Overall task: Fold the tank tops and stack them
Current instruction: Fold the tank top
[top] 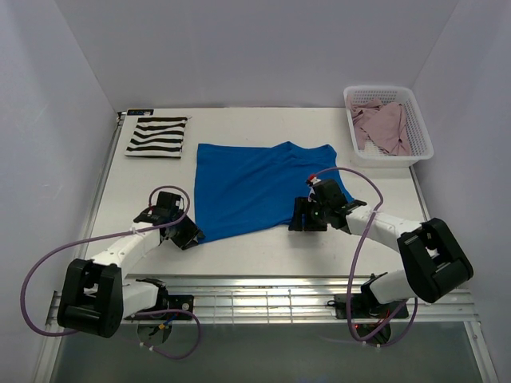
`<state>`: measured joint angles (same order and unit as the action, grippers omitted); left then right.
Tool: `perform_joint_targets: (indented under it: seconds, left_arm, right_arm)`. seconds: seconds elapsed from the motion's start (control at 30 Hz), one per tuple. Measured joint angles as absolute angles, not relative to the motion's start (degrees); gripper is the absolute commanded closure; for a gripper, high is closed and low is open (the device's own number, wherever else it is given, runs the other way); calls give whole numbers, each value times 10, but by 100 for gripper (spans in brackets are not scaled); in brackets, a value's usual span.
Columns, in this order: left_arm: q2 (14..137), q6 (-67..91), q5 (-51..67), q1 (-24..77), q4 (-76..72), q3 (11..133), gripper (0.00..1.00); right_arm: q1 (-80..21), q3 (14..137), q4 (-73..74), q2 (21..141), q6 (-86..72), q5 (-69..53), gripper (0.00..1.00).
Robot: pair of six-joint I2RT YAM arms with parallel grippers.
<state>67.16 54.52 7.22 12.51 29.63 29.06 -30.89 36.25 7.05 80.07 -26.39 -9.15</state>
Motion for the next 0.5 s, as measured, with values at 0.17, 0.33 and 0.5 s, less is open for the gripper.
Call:
perform_joint_targets:
  seconds: [0.17, 0.33, 0.5]
  left_arm:
    - [690, 547, 87, 125, 269, 281, 100]
    - [703, 545, 111, 126, 239, 278, 100]
    - [699, 545, 112, 126, 237, 277, 100]
  right_arm:
    - [-309, 368, 65, 815, -270, -77, 53]
    - [-309, 368, 67, 821, -275, -55, 79]
    - [-309, 368, 72, 822, -274, -36, 92]
